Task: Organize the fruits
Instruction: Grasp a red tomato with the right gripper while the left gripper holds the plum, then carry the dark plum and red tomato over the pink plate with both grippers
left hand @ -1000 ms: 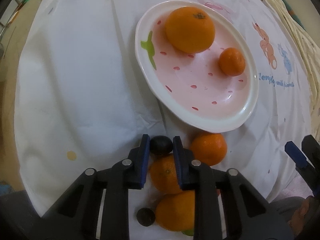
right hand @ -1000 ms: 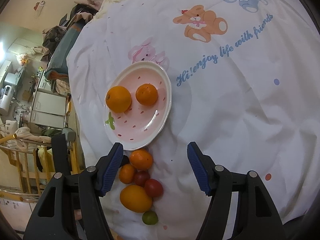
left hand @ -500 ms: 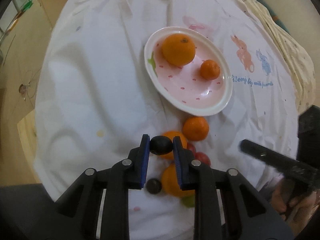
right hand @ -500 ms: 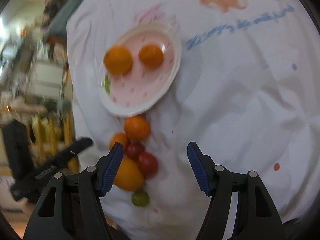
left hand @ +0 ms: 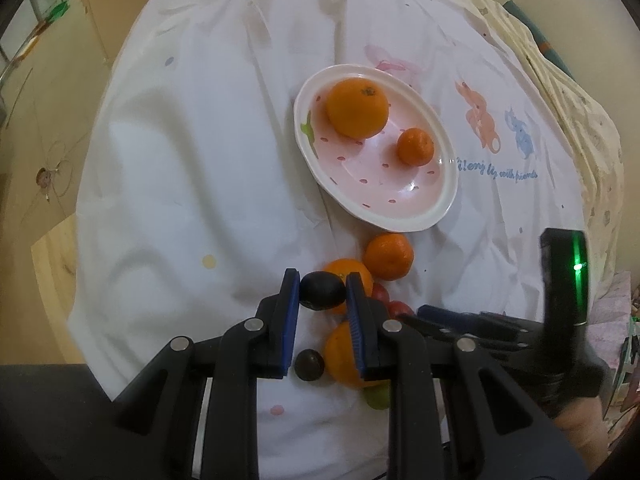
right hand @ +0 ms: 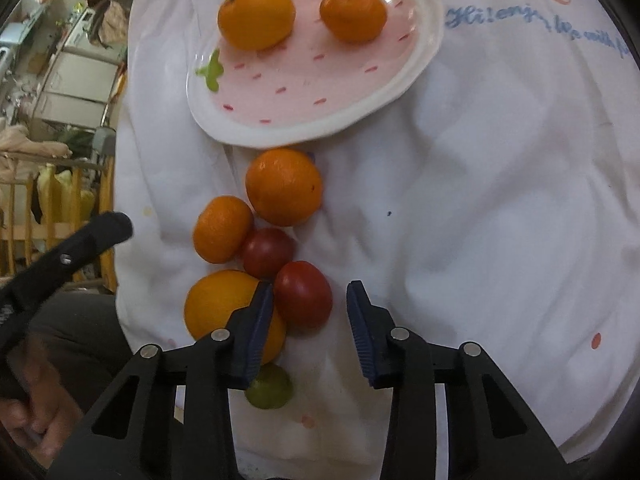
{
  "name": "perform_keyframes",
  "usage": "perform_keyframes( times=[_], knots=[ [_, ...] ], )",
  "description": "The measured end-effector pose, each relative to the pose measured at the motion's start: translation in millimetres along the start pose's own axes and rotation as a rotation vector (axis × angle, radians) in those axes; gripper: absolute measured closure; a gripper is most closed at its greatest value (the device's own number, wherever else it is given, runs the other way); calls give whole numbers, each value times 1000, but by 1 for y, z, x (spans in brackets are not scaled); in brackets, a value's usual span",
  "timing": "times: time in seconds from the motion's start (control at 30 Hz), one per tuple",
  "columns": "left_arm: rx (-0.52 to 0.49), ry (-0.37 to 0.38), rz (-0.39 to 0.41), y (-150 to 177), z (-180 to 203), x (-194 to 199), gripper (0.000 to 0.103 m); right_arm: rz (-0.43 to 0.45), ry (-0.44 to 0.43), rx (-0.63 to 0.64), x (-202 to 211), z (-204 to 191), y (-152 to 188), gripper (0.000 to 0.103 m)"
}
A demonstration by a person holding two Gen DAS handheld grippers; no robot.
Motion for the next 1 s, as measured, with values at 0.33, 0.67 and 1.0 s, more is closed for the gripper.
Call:
perform_keyframes(
  times=[0.33,0.67,1.0],
  knots=[
    [17,12,-3,-2,-3,-1,83,8,-1,22,0,-2,-3,72],
    [23,-29,33,-6,-6,-1,83,101,-84,-14,33,18,1,73],
    [-47,-125,101,-7,-4,2,84,247,-181,-9,86,19,3,73]
  ],
)
Point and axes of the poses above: each gripper's, at about its wrist camera, not at the fingertips, and x roughly against the way its jaws point, z to its right, y to its underside, the point moved 8 cm from there along -x, roughly the way its jaws point, and after that the axes turned 15 degrees about -z, right-handed, at the moved point
